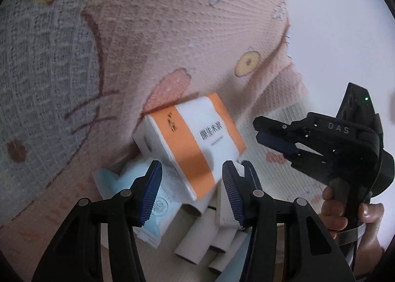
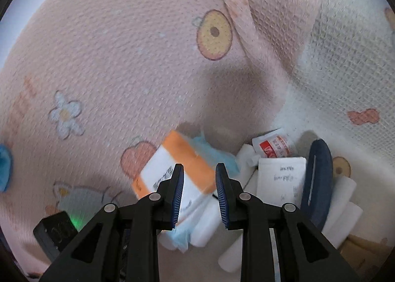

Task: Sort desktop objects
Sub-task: 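Move the right tool back to the pile of items, then grasp the orange-and-white tissue pack with the right gripper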

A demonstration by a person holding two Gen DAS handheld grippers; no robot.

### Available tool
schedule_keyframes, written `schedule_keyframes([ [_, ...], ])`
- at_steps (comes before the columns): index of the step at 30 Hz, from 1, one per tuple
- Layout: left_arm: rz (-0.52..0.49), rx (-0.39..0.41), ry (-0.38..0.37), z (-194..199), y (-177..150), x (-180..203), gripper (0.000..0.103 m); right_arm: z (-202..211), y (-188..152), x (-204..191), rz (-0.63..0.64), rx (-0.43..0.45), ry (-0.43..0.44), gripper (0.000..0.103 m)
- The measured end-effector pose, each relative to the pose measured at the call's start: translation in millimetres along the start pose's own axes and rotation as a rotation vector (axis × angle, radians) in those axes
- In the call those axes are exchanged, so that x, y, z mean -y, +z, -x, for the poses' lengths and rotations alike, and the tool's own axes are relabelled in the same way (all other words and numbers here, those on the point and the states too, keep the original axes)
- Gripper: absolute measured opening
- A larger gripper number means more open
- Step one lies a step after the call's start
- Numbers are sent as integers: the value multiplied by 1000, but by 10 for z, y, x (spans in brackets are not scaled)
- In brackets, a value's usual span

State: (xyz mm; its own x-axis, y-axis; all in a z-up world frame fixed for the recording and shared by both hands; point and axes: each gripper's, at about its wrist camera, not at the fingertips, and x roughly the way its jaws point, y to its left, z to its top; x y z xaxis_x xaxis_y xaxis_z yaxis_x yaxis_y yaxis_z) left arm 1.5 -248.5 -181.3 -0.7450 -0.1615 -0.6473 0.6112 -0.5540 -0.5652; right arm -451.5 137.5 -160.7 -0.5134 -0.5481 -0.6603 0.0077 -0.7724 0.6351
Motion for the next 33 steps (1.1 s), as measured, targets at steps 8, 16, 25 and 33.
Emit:
schedule_keyframes([
  [8,61,-24,52,-85,64,-167,53,-265,130,-53,-11,-19,16,45],
  [16,15,-14,37,-75,70,-150,44,-446,88,-160,16,-57,19,45],
  [25,68,-63,-40,-92,137,-255,42,-525,25,-140,-10,-103,24,45],
  [33,25,-78,-36,-16,210,-163,43,-468,-195,-148,-13,-150,7,47],
])
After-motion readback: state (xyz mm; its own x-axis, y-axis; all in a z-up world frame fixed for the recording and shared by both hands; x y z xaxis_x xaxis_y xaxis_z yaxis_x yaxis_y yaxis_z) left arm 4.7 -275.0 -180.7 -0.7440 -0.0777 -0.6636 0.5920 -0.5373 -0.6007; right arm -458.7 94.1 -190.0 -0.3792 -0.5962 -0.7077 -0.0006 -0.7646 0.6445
